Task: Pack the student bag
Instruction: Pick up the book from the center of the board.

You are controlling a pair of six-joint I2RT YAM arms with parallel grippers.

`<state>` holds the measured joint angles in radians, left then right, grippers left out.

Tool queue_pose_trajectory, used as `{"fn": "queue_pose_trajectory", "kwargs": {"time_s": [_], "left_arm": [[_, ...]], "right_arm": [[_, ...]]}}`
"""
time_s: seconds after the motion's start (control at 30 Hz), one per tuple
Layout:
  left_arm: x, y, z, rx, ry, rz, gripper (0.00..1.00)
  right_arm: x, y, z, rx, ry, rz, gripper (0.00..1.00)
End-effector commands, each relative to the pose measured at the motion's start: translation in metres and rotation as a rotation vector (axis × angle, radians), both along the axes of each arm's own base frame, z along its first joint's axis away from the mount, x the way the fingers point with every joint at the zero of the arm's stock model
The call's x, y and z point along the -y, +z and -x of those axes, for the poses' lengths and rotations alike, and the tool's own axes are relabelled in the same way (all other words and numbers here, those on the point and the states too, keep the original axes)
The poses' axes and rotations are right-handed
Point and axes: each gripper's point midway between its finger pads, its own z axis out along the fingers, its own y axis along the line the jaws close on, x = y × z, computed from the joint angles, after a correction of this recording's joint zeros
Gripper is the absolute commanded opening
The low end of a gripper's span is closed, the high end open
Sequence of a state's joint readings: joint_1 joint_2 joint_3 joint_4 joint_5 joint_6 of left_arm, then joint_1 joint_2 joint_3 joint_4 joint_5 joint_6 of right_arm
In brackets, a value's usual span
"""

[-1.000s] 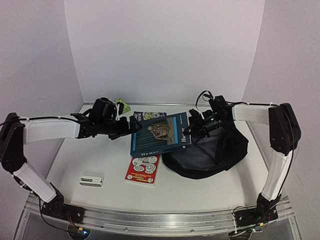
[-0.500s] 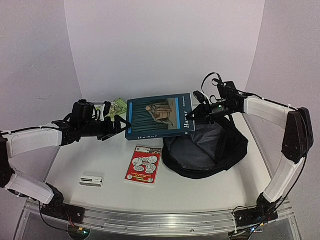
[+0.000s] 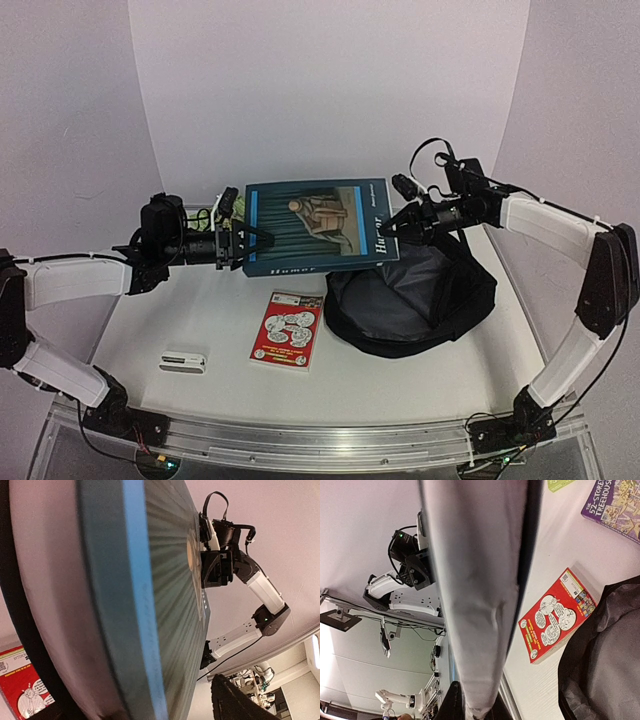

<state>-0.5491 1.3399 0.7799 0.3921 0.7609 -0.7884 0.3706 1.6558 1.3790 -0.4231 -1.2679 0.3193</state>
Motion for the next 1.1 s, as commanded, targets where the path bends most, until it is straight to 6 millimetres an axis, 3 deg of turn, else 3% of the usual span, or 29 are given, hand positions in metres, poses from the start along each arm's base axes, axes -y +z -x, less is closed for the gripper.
{"fn": "queue_pose_trajectory", "kwargs": {"time_s": [0.0, 0.23, 0.33, 0.47, 0.63, 0.77, 0.87, 0.93, 1.07], "left_arm": [[0.006, 0.024, 0.008, 0.060, -0.067, 0.095, 0.71], [0.011, 0.022, 0.006, 0.033, -0.080, 0.137, 0.48], [0.012, 0.022, 0.005, 0.033, -0.079, 0.148, 0.36], [0.009, 0.021, 0.001, 0.026, -0.037, 0.144, 0.24], [0.003, 0.014, -0.005, -0.002, 0.037, 0.129, 0.10], [-0.003, 0.005, -0.010, -0.037, 0.092, 0.132, 0.07], [-0.008, -0.003, -0.014, -0.073, 0.146, 0.131, 0.06], [-0.012, -0.008, -0.016, -0.097, 0.176, 0.132, 0.06], [-0.022, -0.019, -0.017, -0.137, 0.241, 0.139, 0.05]], "right_arm": [[0.002, 0.028, 0.018, 0.051, 0.064, -0.082, 0.10], [0.002, 0.024, 0.016, 0.046, 0.057, -0.073, 0.10], [0.002, 0.021, 0.009, 0.058, 0.027, -0.047, 0.17], [0.013, 0.017, -0.016, 0.082, -0.065, -0.001, 0.31], [0.051, 0.010, -0.062, 0.122, -0.251, 0.086, 0.44], [0.086, -0.016, -0.089, 0.249, -0.379, 0.376, 0.56], [0.112, -0.040, -0.101, 0.312, -0.431, 0.586, 0.57], [0.122, -0.054, -0.103, 0.363, -0.431, 0.701, 0.57], [0.118, -0.083, -0.093, 0.499, -0.347, 0.937, 0.57]]}}
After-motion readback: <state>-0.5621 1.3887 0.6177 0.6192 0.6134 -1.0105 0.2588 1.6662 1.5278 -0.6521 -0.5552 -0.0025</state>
